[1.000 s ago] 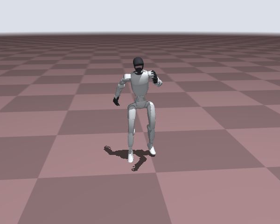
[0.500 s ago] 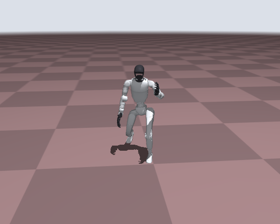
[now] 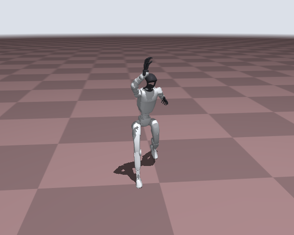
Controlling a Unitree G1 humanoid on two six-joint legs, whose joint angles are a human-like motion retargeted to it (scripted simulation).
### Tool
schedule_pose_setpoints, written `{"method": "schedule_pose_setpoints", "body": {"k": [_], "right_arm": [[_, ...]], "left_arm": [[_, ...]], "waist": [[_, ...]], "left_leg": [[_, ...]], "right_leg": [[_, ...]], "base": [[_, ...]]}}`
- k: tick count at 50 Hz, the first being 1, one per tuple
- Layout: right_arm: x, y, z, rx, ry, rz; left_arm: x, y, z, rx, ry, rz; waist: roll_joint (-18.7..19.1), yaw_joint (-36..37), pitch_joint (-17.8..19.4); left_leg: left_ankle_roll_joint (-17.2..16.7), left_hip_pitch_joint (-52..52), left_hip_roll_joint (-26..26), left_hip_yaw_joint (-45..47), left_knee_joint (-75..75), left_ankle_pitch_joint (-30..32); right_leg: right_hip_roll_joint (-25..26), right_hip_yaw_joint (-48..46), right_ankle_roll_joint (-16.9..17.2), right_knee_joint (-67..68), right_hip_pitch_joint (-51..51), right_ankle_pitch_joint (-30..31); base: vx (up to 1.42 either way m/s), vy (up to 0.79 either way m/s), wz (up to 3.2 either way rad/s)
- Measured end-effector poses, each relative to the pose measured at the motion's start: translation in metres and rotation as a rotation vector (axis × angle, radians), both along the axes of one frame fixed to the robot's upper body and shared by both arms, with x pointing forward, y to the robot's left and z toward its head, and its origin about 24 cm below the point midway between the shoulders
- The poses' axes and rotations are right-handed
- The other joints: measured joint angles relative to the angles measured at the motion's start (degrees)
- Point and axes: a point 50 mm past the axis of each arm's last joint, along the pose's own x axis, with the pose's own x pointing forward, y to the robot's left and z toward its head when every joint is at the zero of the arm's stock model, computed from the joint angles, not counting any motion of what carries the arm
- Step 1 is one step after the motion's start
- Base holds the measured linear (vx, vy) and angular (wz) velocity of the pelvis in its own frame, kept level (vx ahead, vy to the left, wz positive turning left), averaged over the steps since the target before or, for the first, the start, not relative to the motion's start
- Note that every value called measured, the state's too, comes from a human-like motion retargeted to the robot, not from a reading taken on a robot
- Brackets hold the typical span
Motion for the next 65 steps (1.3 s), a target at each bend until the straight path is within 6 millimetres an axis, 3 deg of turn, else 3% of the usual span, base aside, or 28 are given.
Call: {"method": "schedule_pose_setpoints", "body": {"k": [2,5,7,10,14,16,18,19,21,23,25,28,29,31,32,35,37,42,45,47,50,53,56,57,59,61,63,65], "right_arm": [[-0.022,0.02,0.001,-0.054,-0.081,0.017],[-0.043,0.048,-0.008,-0.105,-0.263,0.041],[-0.04,0.055,-0.025,-0.104,-0.355,0.065],[0.005,0.055,-0.053,-0.113,-0.233,0.11],[0.117,0.022,-0.127,-0.084,0.272,0.148],[0.173,-0.005,-0.193,-0.017,0.574,0.148],[0.212,-0.04,-0.288,0.071,0.925,0.106],[0.221,-0.061,-0.349,0.119,1.145,0.069],[0.203,-0.1,-0.483,0.213,1.642,-0.024],[0.139,-0.132,-0.607,0.322,2.133,-0.149],[0.049,-0.158,-0.693,0.484,2.516,-0.346],[-0.102,-0.172,-0.753,0.854,2.935,-0.665],[-0.147,-0.17,-0.757,-0.896,-2.78,0.669],[-0.218,-0.152,-0.757,-0.928,-2.51,0.582],[-0.242,-0.138,-0.755,-0.925,-2.423,0.513],[-0.273,-0.107,-0.753,-0.862,-2.322,0.319],[-0.281,-0.102,-0.748,-0.82,-2.303,0.237],[-0.303,-0.133,-0.723,-1.019,-2.197,0.247],[-0.318,-0.152,-0.71,-1.374,-2.063,0.364],[-0.311,-0.149,-0.718,-1.471,-2.052,0.453],[-0.253,-0.139,-0.75,-1.279,-2.31,0.544],[-0.163,-0.123,-0.775,-1.253,-2.579,0.463],[-0.07,-0.114,-0.779,-1.39,-2.721,0.467],[-0.04,-0.113,-0.775,1.481,2.717,-0.462],[0.03,-0.116,-0.752,1.619,2.427,-0.333],[0.108,-0.118,-0.706,1.601,2.099,-0.085],[0.176,-0.113,-0.633,1.315,1.87,0.166],[0.224,-0.091,-0.549,0.901,1.712,0.277]], "left_arm": [[0.0,0.002,-0.001,0.117,-0.063,0.156],[0.027,-0.015,-0.035,0.198,-0.116,0.293],[0.09,-0.04,-0.08,0.183,-0.196,0.318],[0.213,-0.08,-0.12,0.051,-0.421,0.232],[0.389,-0.131,-0.099,-0.083,-0.736,-0.204],[0.463,-0.155,-0.062,-0.083,-0.914,-0.373],[0.528,-0.179,-0.006,-0.064,-1.153,-0.453],[0.555,-0.191,0.028,-0.06,-1.299,-0.472],[0.592,-0.214,0.107,-0.085,-1.628,-0.517],[0.607,-0.235,0.196,-0.128,-1.98,-0.618],[0.599,-0.247,0.286,-0.107,-2.319,-0.734],[0.564,-0.263,0.392,0.019,-2.682,-0.888],[0.549,-0.27,0.423,0.052,-2.765,-0.957],[0.515,-0.28,0.487,0.169,-2.883,-1.143],[0.492,-0.282,0.518,-0.273,2.837,1.211],[0.418,-0.276,0.587,-0.719,2.536,1.237],[0.377,-0.264,0.612,-1.006,2.381,1.188],[0.324,-0.214,0.648,-1.532,2.221,1.116],[0.29,-0.189,0.667,-1.754,2.195,1.015],[0.267,-0.19,0.673,-1.744,2.173,0.895],[0.26,-0.199,0.668,-1.675,2.145,0.753],[0.315,-0.192,0.649,-1.664,2.24,0.836],[0.386,-0.171,0.617,-1.537,2.483,1.126],[0.411,-0.164,0.6,1.377,-2.491,-1.188],[0.454,-0.152,0.556,1.088,-2.465,-1.241],[0.486,-0.138,0.492,0.947,-2.386,-1.254],[0.5,-0.118,0.408,0.871,-2.248,-1.266],[0.494,-0.096,0.316,0.755,-2.069,-1.247]], "waist": [[6.17,0.64,-0.07],[11.48,0.71,3.53],[13.32,-1.56,9.2],[14.67,-4.2,13.76],[16.16,-7.09,13.69],[16.42,-9.16,11.83],[15.84,-10.57,8.35],[14.9,-11.26,6.19],[12.06,-13.56,2.39],[8.22,-16.8,0.13],[3.71,-19.41,-0.87],[0.98,-18.85,-3.18],[1.85,-18.31,-3.31],[3.6,-15.2,-3.18],[4.07,-12.84,-3.13],[4.73,-7.53,-3.38],[4.73,-6.45,-2.66],[3.94,-4.12,-2.2],[1.35,-1.64,-0.95],[0.0,-0.51,2.81],[-1.16,-0.39,8.81],[-3.51,-4.67,9.57],[-5.24,-7.91,10.75],[-5.79,-7.31,10.84],[-6.9,-3.56,9.41],[-6.86,1.09,6.16],[-4.45,5.43,2.39],[-1.05,9.58,-1.11]], "left_leg": [[3.08,1.21,9.46,2.65,3.63,-18.53],[6.12,2.59,18.16,9.9,10.7,-40.9],[7.12,-0.27,21.25,8.23,20.13,-47.93],[7.05,-4.76,23.43,5.27,30.6,-49.42],[6.44,-3.24,25.88,6.88,28.91,-46.85],[5.28,-0.07,25.4,6.53,22.75,-43.94],[4.14,2.85,24.19,6.67,14.59,-38.1],[3.64,4.35,23.0,6.63,9.47,-32.86],[2.36,7.36,19.62,5.52,-2.27,-17.23],[0.37,9.24,14.75,4.79,-13.43,1.86],[0.0,7.85,6.06,7.01,-17.62,10.48],[0.0,3.42,-2.61,11.8,-19.93,4.45],[0.0,2.11,-3.27,12.54,-21.48,3.7],[0.0,-0.7,-3.3,14.54,-24.56,2.8],[0.45,-2.95,-3.34,15.97,-25.52,1.9],[4.07,-14.42,-4.24,18.78,-24.84,-2.51],[4.65,-21.17,-3.93,18.2,-23.94,-5.3],[2.72,-34.88,-2.12,18.14,-20.09,-13.14],[5.35,-49.8,-4.45,13.32,-0.34,-3.28],[5.12,-61.89,-2.44,12.14,24.84,-8.45],[4.37,-67.79,0.15,10.66,41.37,-15.32],[4.21,-70.88,-3.15,9.68,44.51,-15.05],[2.75,-71.06,-7.01,9.33,44.63,-14.99],[2.45,-70.37,-7.27,9.77,44.41,-15.34],[2.11,-67.94,-5.88,11.79,42.61,-15.31],[1.95,-62.83,-3.66,14.05,36.79,-13.68],[1.98,-53.47,-1.82,15.35,24.59,-9.16],[1.75,-39.79,-0.94,14.87,3.46,1.9]], "right_leg": [[0.22,-0.67,-0.77,20.27,-12.47,2.79],[-2.64,-1.68,-1.47,45.4,-27.07,-2.12],[-3.95,-1.81,-3.18,51.57,-29.84,-4.5],[-4.57,-1.4,-4.0,56.11,-31.64,-6.01],[-5.04,-1.84,-1.35,57.98,-29.77,-9.04],[-5.83,-2.51,-0.25,57.95,-27.68,-10.54],[-6.43,-3.64,0.0,55.59,-24.98,-10.47],[-6.62,-4.27,0.0,52.97,-22.82,-9.66],[-6.89,-5.58,0.0,44.71,-16.29,-6.66],[-6.17,-6.16,0.0,30.31,-6.85,-0.24],[-4.17,-3.58,0.0,7.51,4.34,11.82],[1.16,1.83,0.0,-13.41,16.93,17.8],[2.84,2.1,0.0,-14.08,20.52,15.16],[5.93,2.97,0.0,-9.2,25.44,8.54],[7.05,3.88,0.0,-4.86,26.33,5.89],[6.85,6.27,-0.35,10.61,25.29,0.96],[5.46,8.15,-0.41,17.13,27.52,-1.29],[0.18,14.01,0.0,17.01,38.13,-0.2],[-8.0,18.16,-0.61,15.96,42.21,-21.66],[-11.28,17.04,-2.67,20.27,44.16,-38.72],[-12.45,18.73,-6.59,35.33,41.59,-51.4],[-13.47,19.14,-8.61,50.38,35.98,-50.57],[-14.61,16.45,-7.46,53.15,37.72,-48.33],[-15.06,15.95,-6.55,51.76,39.06,-47.81],[-15.92,16.13,-4.53,45.6,41.45,-45.75],[-14.92,17.17,-3.4,35.02,44.57,-38.75],[-11.35,18.98,-2.97,20.65,49.27,-22.41],[-7.26,20.76,-1.44,5.49,53.37,1.01]], "base": [[-0.15,-0.02,0.52],[-0.23,0.02,-0.01],[-0.22,0.0,0.24],[-0.09,-0.07,0.2],[0.12,-0.1,0.34],[0.28,-0.11,0.53],[0.36,-0.16,0.53],[0.4,-0.2,0.59],[0.38,-0.25,0.79],[0.22,-0.28,0.66],[0.01,-0.29,-0.23],[-0.03,-0.29,-1.14],[0.05,-0.1,-1.12],[0.1,-0.01,-2.06],[0.04,0.05,-3.12],[-0.04,0.08,-3.23],[-0.01,-0.03,-2.77],[0.0,-0.15,-2.49],[-0.1,0.01,-1.66],[-0.1,-0.05,-0.7],[-0.07,-0.03,-0.27],[-0.01,0.01,0.93],[0.09,0.02,1.15],[0.2,0.04,0.12],[0.27,0.05,-0.61],[0.35,0.07,-1.14],[0.4,0.1,-1.2],[0.37,0.11,-1.19]]}}
